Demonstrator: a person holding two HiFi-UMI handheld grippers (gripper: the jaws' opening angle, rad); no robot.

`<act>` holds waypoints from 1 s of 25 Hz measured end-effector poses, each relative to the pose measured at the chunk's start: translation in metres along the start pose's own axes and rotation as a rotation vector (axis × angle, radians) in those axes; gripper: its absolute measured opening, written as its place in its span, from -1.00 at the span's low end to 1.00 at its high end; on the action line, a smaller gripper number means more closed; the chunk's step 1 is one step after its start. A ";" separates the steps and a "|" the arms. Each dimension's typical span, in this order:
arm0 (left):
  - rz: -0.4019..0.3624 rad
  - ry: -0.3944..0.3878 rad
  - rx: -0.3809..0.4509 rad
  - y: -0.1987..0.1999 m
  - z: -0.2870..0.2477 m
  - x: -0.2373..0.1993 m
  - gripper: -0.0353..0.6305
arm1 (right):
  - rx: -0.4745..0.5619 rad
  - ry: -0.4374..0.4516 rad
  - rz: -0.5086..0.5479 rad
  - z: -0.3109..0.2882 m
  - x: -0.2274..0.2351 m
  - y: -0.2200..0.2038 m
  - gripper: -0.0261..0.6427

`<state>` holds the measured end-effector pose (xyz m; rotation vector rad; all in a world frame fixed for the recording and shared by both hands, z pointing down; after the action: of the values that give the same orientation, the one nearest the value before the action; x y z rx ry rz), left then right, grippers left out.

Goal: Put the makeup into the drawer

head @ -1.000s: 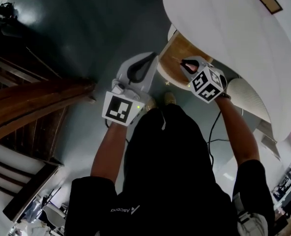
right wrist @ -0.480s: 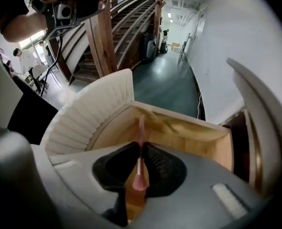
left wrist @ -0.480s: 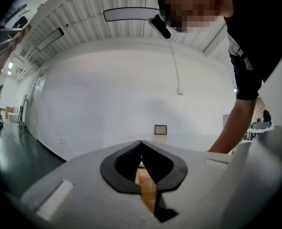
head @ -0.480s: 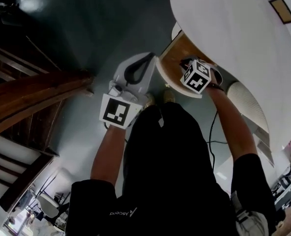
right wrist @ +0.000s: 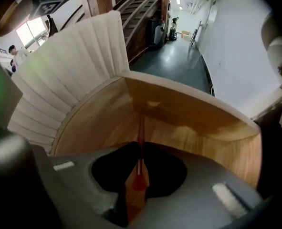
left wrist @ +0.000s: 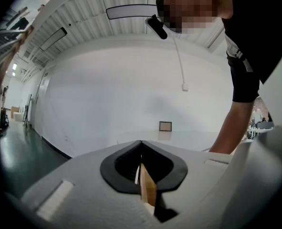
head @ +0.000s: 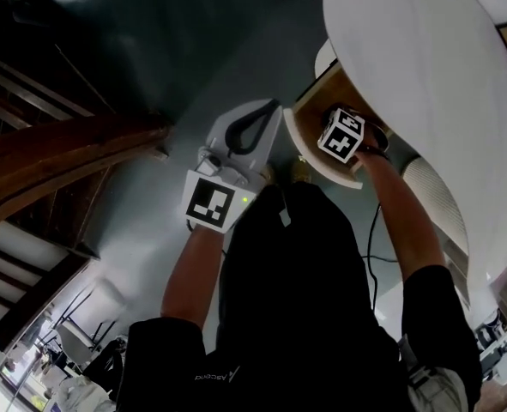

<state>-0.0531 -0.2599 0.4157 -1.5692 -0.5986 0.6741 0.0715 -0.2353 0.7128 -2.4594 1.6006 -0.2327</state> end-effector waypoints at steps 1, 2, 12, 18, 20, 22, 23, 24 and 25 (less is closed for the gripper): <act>0.003 0.003 -0.001 0.000 -0.001 -0.002 -0.86 | -0.010 0.006 0.001 -0.005 0.000 -0.001 -0.77; 0.005 0.005 -0.003 -0.001 -0.001 -0.004 -0.86 | -0.022 0.011 0.002 -0.011 0.001 -0.002 -0.77; 0.003 0.031 -0.036 -0.010 0.005 -0.011 -0.86 | -0.072 0.032 -0.004 -0.034 0.005 -0.014 -0.77; -0.003 0.020 -0.036 -0.006 0.007 -0.014 -0.86 | -0.045 0.020 -0.026 -0.023 0.005 -0.006 -0.72; 0.002 0.016 -0.031 -0.003 0.008 -0.014 -0.86 | -0.026 0.000 -0.030 -0.014 0.005 0.000 -0.72; 0.002 0.012 -0.028 -0.002 0.010 -0.013 -0.86 | -0.002 -0.026 -0.035 -0.004 0.005 0.005 -0.72; 0.000 0.008 -0.027 -0.002 0.012 -0.013 -0.86 | 0.012 -0.039 -0.037 0.001 0.004 0.007 -0.72; -0.003 0.004 -0.026 -0.001 0.013 -0.012 -0.86 | 0.030 -0.052 -0.041 0.007 0.004 0.011 -0.72; -0.006 -0.001 -0.024 -0.001 0.014 -0.011 -0.86 | 0.050 -0.065 -0.046 0.015 0.003 0.015 -0.72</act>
<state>-0.0707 -0.2587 0.4162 -1.5893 -0.6139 0.6655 0.0627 -0.2428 0.6945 -2.4423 1.4959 -0.1951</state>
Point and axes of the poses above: the fingertips, and each gripper's own axes: z backward along the fingers, x to its right, y out of its top, the point moved 2 cm from there along z, backward along the fingers, and after that the axes turned 1 degree about y, right-handed, at the moved point
